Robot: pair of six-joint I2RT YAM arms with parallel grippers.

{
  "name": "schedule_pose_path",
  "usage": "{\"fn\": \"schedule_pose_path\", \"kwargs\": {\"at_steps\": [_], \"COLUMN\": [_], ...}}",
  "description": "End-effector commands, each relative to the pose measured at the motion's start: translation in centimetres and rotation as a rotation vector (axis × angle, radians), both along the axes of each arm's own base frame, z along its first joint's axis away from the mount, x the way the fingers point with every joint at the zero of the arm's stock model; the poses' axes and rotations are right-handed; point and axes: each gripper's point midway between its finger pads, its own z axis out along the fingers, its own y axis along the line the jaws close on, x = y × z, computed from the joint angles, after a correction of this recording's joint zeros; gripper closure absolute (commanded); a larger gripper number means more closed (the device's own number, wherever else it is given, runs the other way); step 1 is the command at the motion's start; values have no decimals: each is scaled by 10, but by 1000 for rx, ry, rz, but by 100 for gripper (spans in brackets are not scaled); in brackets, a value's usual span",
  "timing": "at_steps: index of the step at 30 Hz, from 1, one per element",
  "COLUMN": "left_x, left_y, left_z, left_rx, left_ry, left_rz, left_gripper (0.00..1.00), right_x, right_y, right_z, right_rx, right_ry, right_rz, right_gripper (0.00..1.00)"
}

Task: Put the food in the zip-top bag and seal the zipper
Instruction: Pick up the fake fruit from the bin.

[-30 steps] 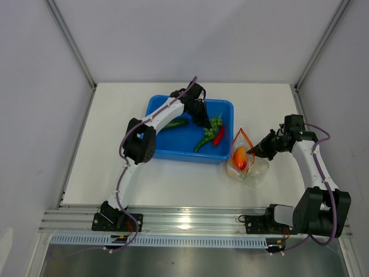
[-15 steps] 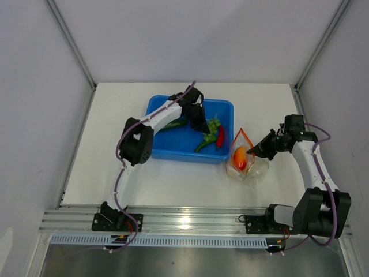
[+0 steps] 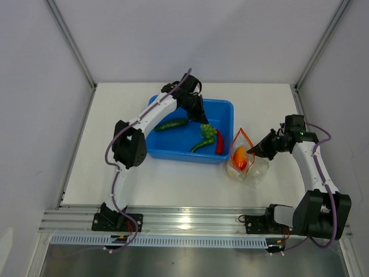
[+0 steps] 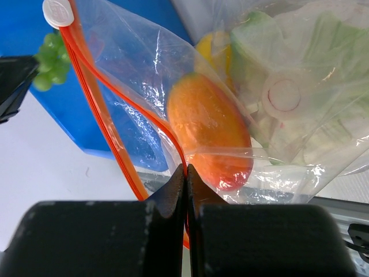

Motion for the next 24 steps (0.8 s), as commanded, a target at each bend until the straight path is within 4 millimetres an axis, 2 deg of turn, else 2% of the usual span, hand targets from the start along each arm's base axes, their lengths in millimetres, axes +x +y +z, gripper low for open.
{"fn": "schedule_pose_path", "kwargs": {"at_steps": [1, 5, 6, 8, 9, 12, 13, 15, 16, 18, 19, 24], "left_x": [-3, -12, -16, -20, -25, -35, -42, -50, -58, -69, -78, -111], "left_y": [3, 3, 4, 4, 7, 8, 9, 7, 7, 4, 5, -8], "left_z": [77, 101, 114, 129, 145, 163, 174, 182, 193, 200, 209, 225], "left_rx": [-71, -118, -140, -170, -191, -230, -256, -292, -316, -332, -349, -388], "left_ry": [-142, -156, -173, -192, -216, -229, -235, -233, -246, -257, -272, -290], "left_rz": [-9, -10, -13, -9, -8, -10, -22, -38, -58, -82, -94, -174], "left_gripper": [99, 99, 99, 99, 99, 99, 99, 99, 99, 99, 99, 99], "right_x": [5, 4, 4, 3, 4, 5, 5, 4, 2, 2, 1, -1], "right_y": [1, 4, 5, 5, 5, 7, 9, 10, 11, 11, 12, 13], "right_z": [16, 15, 15, 15, 16, 18, 18, 18, 17, 18, 18, 24], "right_rx": [-21, -32, -36, -42, -46, -47, -49, -58, -69, -79, -86, -91], "right_ry": [-80, -83, -82, -84, -88, -96, -98, -98, -88, -87, -85, -99], "right_rz": [23, 38, 41, 43, 44, 49, 54, 57, 63, 67, 70, 79], "right_gripper": [100, 100, 100, 100, 100, 100, 100, 100, 100, 100, 100, 100]}}
